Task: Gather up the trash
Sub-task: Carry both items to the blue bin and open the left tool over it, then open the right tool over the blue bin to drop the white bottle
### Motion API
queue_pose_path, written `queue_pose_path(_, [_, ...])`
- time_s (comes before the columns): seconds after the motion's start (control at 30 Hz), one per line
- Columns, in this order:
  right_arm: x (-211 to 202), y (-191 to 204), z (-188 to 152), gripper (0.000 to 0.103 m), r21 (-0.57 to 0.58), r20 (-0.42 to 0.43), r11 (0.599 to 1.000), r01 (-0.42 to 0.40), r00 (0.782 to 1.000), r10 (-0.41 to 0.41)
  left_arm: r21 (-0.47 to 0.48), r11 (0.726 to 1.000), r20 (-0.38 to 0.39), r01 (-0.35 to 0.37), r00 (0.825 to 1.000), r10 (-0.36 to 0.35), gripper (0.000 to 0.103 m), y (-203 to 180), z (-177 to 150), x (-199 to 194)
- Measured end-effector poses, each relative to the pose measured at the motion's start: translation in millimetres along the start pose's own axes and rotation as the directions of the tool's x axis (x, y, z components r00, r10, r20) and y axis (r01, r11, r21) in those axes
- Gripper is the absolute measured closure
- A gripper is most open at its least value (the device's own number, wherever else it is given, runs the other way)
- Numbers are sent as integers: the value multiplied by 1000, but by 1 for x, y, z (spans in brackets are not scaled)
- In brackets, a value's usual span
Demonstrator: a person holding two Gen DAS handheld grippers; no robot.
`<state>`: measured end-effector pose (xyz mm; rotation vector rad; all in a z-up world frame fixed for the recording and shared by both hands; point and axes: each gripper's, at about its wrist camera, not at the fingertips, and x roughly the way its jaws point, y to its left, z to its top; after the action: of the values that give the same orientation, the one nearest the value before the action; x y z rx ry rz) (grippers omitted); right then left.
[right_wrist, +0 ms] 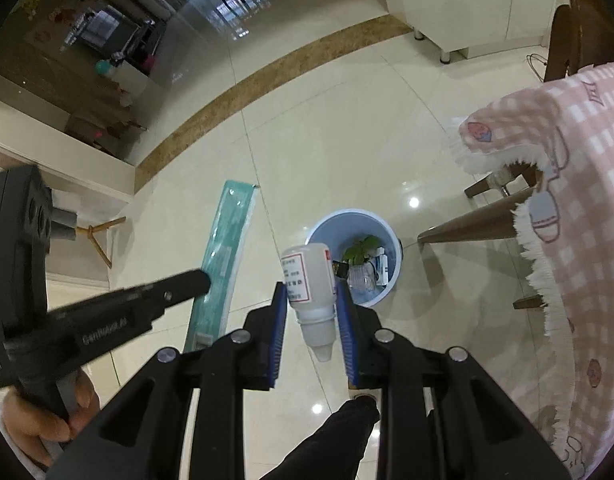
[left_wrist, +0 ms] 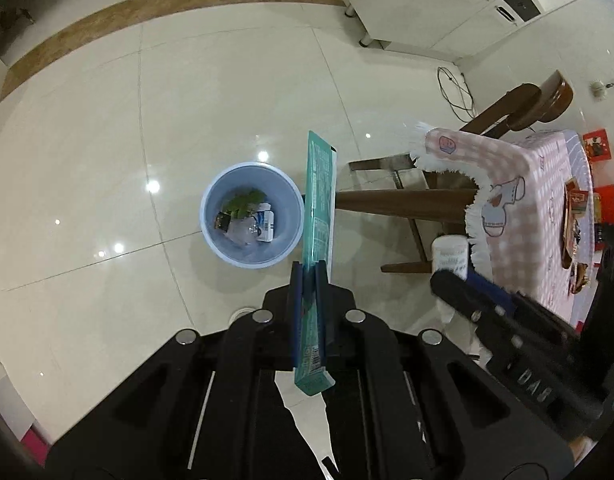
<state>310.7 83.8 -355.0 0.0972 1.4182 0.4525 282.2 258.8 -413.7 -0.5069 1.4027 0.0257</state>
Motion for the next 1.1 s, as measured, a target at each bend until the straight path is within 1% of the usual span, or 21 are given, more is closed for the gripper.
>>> queue_pose_path(0.07, [4, 4, 3, 78, 2, -3, 1000, 7, 1000, -7, -6, 1000, -5, -4, 1000, 4, 95, 4, 6, 3])
queue_pose_path(0.17, [8, 6, 6, 78, 1, -5, 1000, 10, 1000, -10, -36, 999, -49, 2, 999, -4, 93, 11, 17, 11])
queue_pose_path(0.23, [9, 6, 7, 78, 3, -4, 1000, 13, 1000, -13, -46, 999, -64, 0, 998, -3, 87, 15, 21, 13])
queue_pose_path(0.27, [9, 5, 7, 78, 4, -4, 1000, 15, 1000, -15, -52, 999, -72, 1, 997, -4, 72, 18, 23, 14])
queue_pose_path(0.3, [10, 5, 7, 78, 6, -5, 1000, 16, 1000, -16, -66, 998, -59, -3, 998, -1, 48, 21, 24, 12])
queue_pose_path(0.33, [12, 6, 9, 78, 8, -7, 1000, 17, 1000, -17, -73, 997, -40, 3, 999, -5, 45, 23, 25, 10])
queue_pose_path(0.37, [13, 6, 8, 78, 8, -9, 1000, 19, 1000, -19, -76, 997, -29, 13, 999, -16, 45, 24, 26, 8])
queue_pose_path(0.47, [16, 8, 10, 78, 5, -16, 1000, 23, 1000, -23, -72, 997, -29, 5, 1000, -7, 45, 26, 26, 5])
queue_pose_path(0.63, [22, 12, 13, 78, -5, -26, 1000, 31, 999, -31, -89, 996, -33, 11, 999, -14, 45, 33, 21, -1])
queue_pose_path(0.9, [30, 26, 19, 78, -44, -32, 999, 24, 999, -25, -144, 990, -20, 1, 1000, -4, 45, 51, 14, -13])
queue_pose_path(1.03, [31, 34, 22, 78, -66, -30, 998, 16, 999, -18, -168, 986, 0, -6, 1000, 6, 44, 57, 13, -21])
queue_pose_path(1.1, [30, 39, 25, 78, -74, -21, 997, 13, 1000, -15, -182, 983, 14, -8, 1000, 11, 42, 60, 13, -27])
